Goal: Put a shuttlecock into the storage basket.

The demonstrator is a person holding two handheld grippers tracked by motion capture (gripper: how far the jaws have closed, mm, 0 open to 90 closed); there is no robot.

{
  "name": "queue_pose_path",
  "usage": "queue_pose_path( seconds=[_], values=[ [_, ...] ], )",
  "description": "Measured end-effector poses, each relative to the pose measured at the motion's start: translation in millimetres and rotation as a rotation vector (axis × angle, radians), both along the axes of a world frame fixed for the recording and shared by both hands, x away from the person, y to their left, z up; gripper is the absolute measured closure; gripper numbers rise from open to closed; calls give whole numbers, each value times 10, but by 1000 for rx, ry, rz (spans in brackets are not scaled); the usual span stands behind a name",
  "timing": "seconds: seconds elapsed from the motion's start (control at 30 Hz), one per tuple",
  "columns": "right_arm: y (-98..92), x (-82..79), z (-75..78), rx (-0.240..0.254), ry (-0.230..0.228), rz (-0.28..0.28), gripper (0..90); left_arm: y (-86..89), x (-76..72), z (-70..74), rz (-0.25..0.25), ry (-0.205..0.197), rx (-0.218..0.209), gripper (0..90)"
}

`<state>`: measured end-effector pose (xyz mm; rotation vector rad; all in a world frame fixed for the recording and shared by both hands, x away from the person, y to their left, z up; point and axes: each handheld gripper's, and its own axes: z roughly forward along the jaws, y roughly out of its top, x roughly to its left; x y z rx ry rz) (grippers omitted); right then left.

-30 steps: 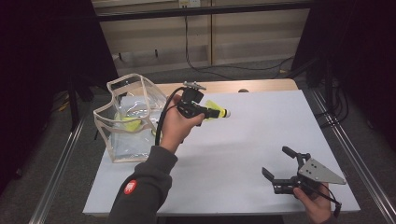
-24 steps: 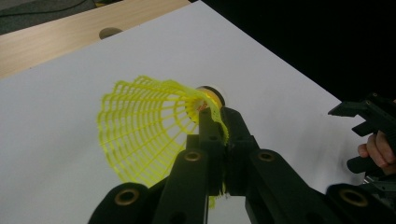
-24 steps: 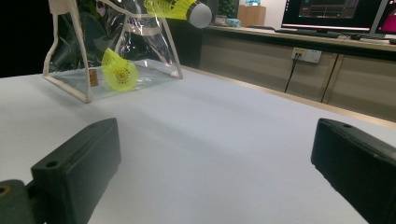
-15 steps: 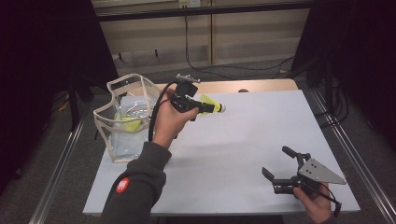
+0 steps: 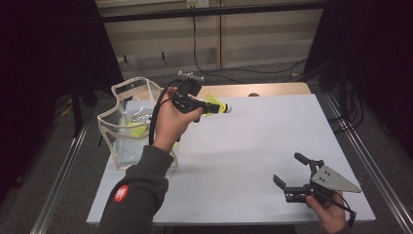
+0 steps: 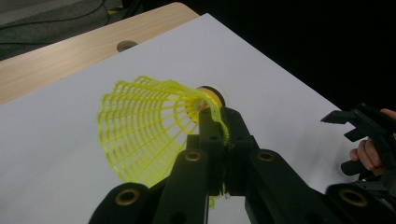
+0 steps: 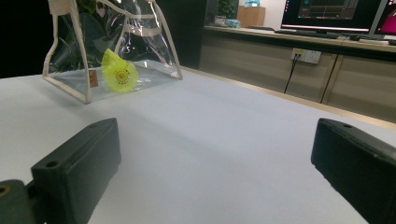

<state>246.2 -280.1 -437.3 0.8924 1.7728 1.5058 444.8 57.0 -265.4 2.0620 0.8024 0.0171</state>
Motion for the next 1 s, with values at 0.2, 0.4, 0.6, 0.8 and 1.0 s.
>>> queue_pose_path(
  seconds=[0.2,0.4,0.6,0.8,1.0],
  values=[
    [4,-1,2,1,-2,0,13,54,6,42,3,0,4,887],
    [3,-1,2,0,0,1,12,94,6,79,13,-2,6,887],
    [5,-1,1,1,-2,0,12,157,3,127,18,-9,10,887],
    [7,0,1,-1,-3,-1,13,224,0,168,33,-9,9,888],
    [5,-2,2,1,-2,1,13,274,-4,209,35,-7,19,888]
  ],
)
